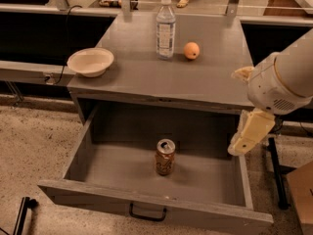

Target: Pick orange can from top drawer and place on counter

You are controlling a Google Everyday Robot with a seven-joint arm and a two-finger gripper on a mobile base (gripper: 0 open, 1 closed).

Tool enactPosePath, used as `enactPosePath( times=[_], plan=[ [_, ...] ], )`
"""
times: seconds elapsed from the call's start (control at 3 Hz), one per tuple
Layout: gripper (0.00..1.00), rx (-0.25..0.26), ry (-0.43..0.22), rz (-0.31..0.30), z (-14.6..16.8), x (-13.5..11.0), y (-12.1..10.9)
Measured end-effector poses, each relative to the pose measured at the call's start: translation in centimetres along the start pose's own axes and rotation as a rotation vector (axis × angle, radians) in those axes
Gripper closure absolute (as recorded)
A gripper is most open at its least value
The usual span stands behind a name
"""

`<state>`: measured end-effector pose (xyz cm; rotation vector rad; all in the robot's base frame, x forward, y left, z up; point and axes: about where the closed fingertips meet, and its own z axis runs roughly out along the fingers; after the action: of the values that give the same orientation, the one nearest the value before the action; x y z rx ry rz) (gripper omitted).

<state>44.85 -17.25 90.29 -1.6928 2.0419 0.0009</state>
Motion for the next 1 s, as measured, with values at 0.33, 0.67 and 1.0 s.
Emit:
enactPosePath(
  times=[0.33, 0.67, 1.0],
  plan=[
    [0.00, -0.118, -0.041, 0.009, 3.7, -0.8, 1.7],
    [0.00, -0.214, -0.137, 0.064, 8.3, -1.3, 4.6],
    [0.00, -0.218, -0.231, 0.096, 11.9, -2.2, 6.2]
  ],
)
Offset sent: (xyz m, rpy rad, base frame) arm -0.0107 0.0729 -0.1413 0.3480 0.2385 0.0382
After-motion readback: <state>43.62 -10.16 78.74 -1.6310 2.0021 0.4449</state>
